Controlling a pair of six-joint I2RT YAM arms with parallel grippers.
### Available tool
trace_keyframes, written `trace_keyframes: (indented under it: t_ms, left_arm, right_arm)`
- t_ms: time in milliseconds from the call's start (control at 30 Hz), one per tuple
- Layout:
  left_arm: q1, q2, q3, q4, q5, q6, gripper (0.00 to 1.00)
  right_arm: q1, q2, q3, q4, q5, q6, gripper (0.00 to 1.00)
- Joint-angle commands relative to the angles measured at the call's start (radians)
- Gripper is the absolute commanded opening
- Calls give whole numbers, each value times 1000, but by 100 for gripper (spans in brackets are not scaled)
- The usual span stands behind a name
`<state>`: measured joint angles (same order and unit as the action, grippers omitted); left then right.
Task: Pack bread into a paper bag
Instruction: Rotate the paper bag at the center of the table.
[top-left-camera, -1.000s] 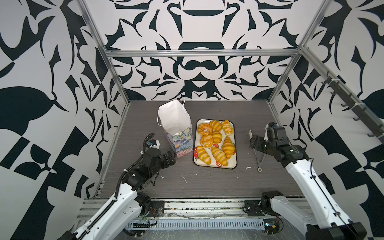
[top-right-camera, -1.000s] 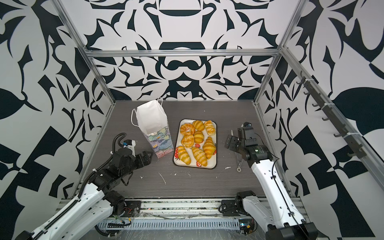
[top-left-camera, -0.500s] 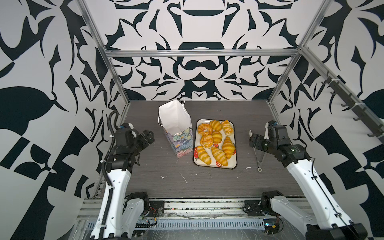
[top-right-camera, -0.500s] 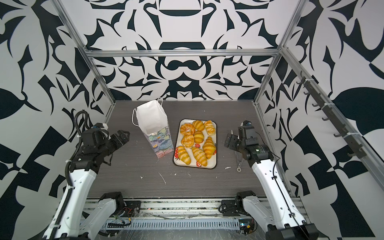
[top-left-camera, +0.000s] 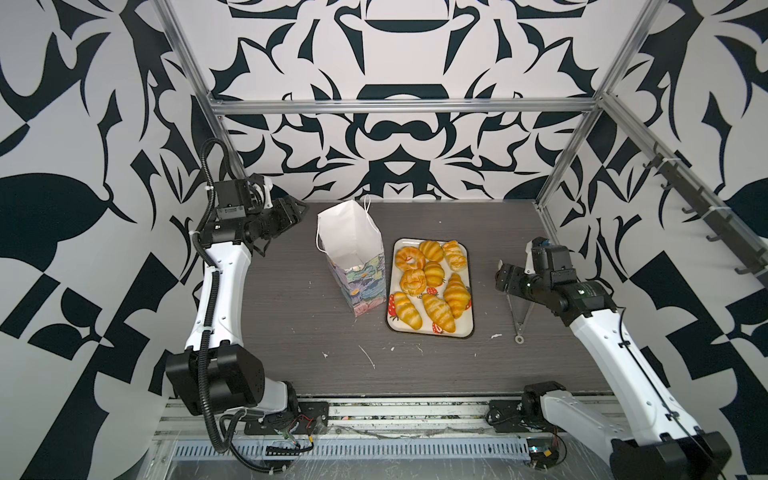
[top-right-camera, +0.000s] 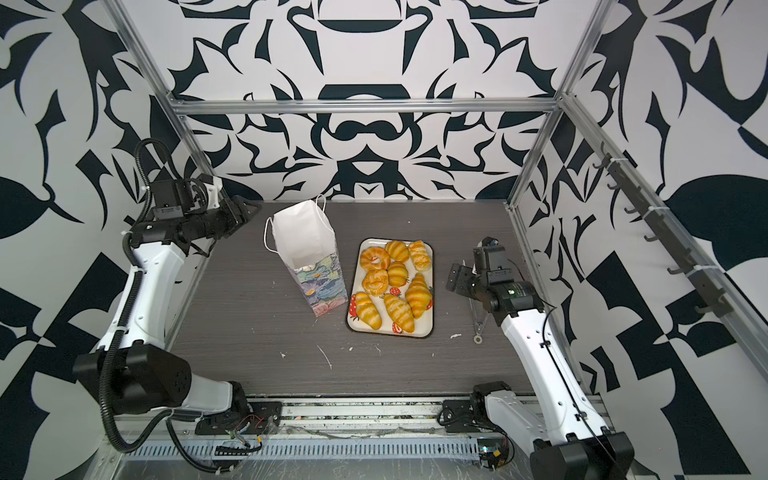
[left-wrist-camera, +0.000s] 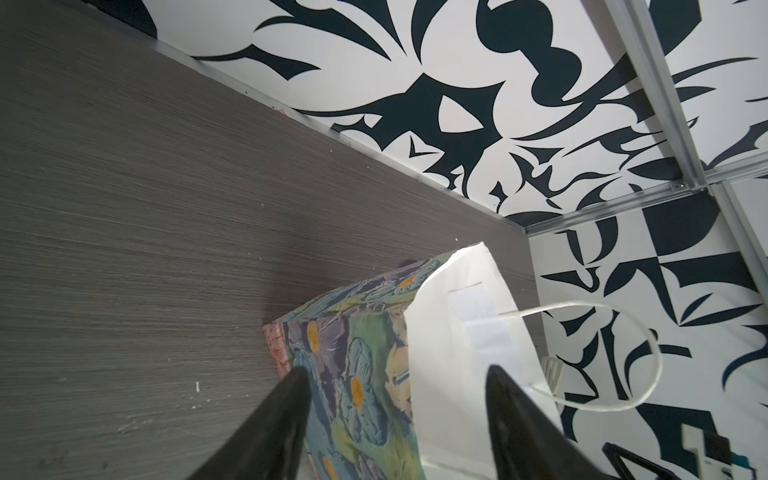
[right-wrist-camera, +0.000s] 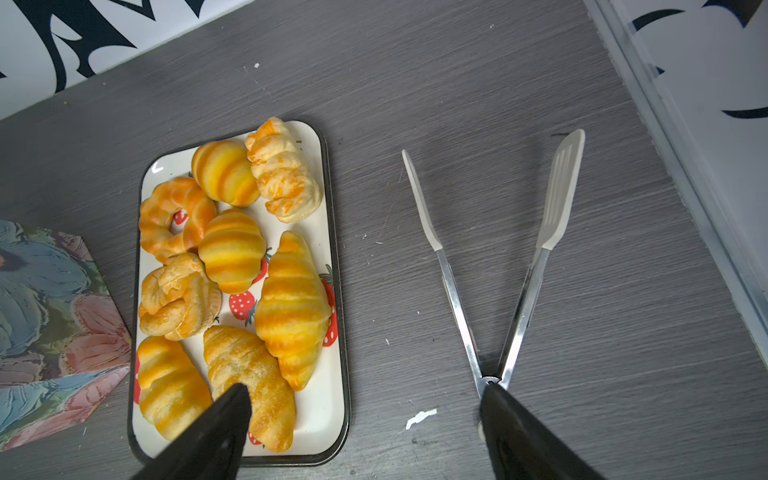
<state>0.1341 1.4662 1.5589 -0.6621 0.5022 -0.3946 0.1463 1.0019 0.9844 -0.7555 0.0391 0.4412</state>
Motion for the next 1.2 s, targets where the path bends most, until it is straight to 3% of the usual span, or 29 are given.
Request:
trace_keyframes:
  t_ms: [0,233,433,1067,1167]
  left_arm:
    - [-21,85,121,-136,31,102,61]
    - [-174,333,441,-353,-87,301,50]
    - [-194,439,569,-398,-100,354,45]
    - [-231,521,627,-453,-107,401,41]
    - [-231,532,636,-463,-128,400,35]
  right_arm:
    - [9,12,41,32,-11,-12,90]
    - [13,21,44,36,0,-17,90]
    - [15,-11,27,25,8,-16,90]
    - [16,-6,2,48,-7,10,89]
    - [18,-11,1,48,-4,11,89]
